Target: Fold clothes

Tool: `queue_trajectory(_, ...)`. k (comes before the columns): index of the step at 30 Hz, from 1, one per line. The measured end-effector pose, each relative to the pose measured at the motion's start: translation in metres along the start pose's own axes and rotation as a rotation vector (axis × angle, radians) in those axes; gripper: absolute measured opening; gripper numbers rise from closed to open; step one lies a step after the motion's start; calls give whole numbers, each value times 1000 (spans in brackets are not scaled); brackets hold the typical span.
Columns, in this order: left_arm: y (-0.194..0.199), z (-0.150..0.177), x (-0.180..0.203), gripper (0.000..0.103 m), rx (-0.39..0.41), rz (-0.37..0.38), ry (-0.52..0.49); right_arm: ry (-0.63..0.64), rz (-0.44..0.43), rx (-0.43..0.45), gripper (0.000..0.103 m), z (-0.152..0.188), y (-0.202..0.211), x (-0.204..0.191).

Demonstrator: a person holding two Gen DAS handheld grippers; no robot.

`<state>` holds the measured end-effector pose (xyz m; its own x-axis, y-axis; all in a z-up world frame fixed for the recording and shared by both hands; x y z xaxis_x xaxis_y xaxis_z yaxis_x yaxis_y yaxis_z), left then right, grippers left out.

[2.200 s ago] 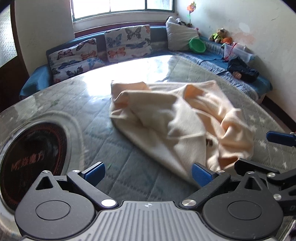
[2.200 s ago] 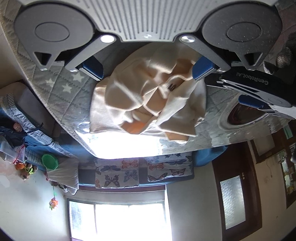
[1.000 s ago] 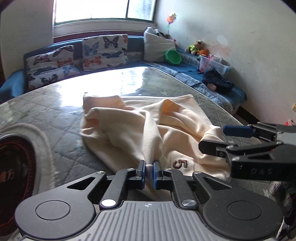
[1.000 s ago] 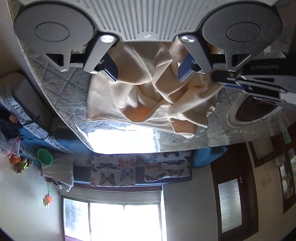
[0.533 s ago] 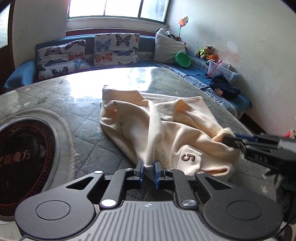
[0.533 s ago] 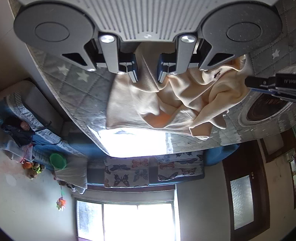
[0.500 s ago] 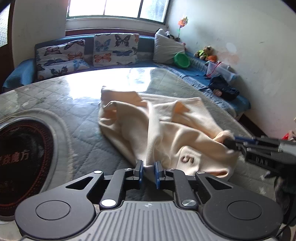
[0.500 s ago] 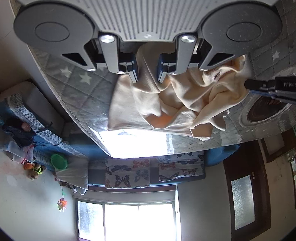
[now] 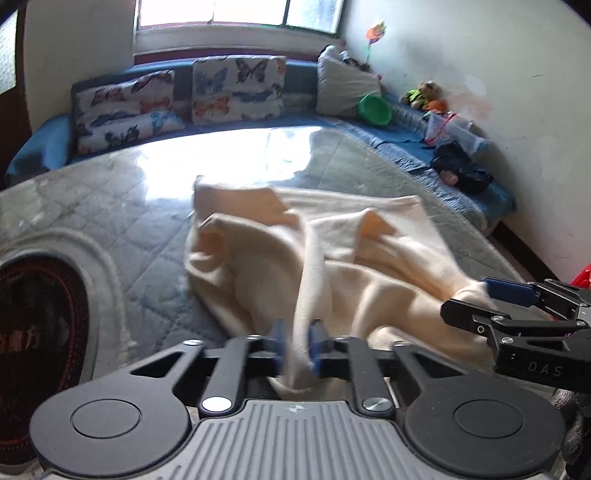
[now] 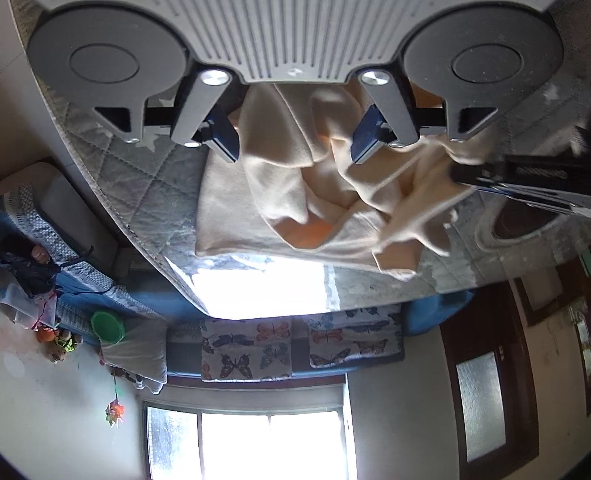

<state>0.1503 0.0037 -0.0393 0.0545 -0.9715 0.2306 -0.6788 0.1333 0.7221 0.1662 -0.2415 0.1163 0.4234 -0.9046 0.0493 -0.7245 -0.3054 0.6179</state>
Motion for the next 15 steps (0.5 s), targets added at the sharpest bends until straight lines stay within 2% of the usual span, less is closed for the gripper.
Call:
queue_trajectory(2,3,4,-11,4,1,-6,16,-3,15,-34,60,6,-8,0)
queue_trajectory(5,12,9,-26,3,10,-8,47,-11,10,-42,55,13,-11,-3)
queue_trajectory(15,59,21,-99,3,83,-85,167,64,-55,-41,54,2,-18,-60)
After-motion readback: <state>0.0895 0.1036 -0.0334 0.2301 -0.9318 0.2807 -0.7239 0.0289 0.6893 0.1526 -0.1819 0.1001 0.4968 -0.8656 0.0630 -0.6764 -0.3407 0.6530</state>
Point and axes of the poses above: each gripper's, at about its wrist camera, not at the fingertips, and y roughly against the way its jaws point, x to its right, z to its underside, the point moved 6 cm from there along -y, roughly the way its jaws point, and after that the axes turned 8 degrees about y, right-handed, at the moved point
